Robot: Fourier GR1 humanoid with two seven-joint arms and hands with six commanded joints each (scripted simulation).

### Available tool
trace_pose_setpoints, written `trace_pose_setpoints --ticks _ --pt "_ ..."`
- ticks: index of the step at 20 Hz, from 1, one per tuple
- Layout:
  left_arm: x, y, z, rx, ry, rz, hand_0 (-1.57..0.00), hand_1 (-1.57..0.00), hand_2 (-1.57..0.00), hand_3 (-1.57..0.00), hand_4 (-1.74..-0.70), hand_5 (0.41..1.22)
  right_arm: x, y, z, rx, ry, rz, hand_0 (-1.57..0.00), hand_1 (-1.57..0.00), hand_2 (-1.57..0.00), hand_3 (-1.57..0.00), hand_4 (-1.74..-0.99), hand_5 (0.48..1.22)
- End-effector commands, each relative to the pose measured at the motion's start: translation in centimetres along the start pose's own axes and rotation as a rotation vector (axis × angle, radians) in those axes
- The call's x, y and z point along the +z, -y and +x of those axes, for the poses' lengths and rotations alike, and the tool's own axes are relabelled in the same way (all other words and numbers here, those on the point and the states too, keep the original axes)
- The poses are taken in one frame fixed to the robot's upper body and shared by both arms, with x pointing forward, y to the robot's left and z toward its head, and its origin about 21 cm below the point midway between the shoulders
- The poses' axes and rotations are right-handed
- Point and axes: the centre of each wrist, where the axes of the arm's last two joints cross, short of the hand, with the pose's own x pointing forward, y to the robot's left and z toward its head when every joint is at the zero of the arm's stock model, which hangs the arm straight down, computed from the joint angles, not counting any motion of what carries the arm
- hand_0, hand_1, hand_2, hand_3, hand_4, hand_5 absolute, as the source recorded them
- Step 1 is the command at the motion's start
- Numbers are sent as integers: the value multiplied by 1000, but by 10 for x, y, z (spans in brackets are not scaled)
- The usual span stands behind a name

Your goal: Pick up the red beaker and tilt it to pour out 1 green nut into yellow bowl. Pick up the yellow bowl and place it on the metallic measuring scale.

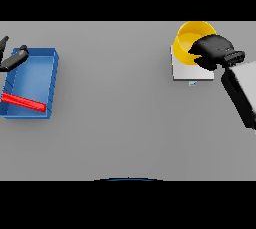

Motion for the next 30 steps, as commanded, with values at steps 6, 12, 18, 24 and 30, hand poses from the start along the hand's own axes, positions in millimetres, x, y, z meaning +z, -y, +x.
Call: trace_pose_setpoints --ticks 6,12,18,24,30 --pt "-1 0 1 -14 2 0 1 1 1 1 -858 809 -8 -18 -13 -44 -20 27 -1571 -1571 -1386 -1374 -1741 1221" --pt "-1 0 -1 -15 -4 -13 1 1 1 1 -844 783 -12 -24 -11 -56 -24 56 -1571 -1571 -1374 -1448 -1741 1221" --pt "-1 -2 1 -18 -10 -7 1 1 1 1 -834 771 -11 -28 -13 -111 -53 79 -1147 -958 -848 -688 -1559 1014" --pt "-3 -4 3 -9 -11 -9 1 1 1 1 -832 749 -12 -27 -11 -145 -51 106 -309 -304 -240 -206 -1461 833" --pt "0 -6 0 -12 3 -8 1 1 1 1 -833 760 -10 -25 -16 -102 -67 141 -80 -79 -62 -53 -1395 787"
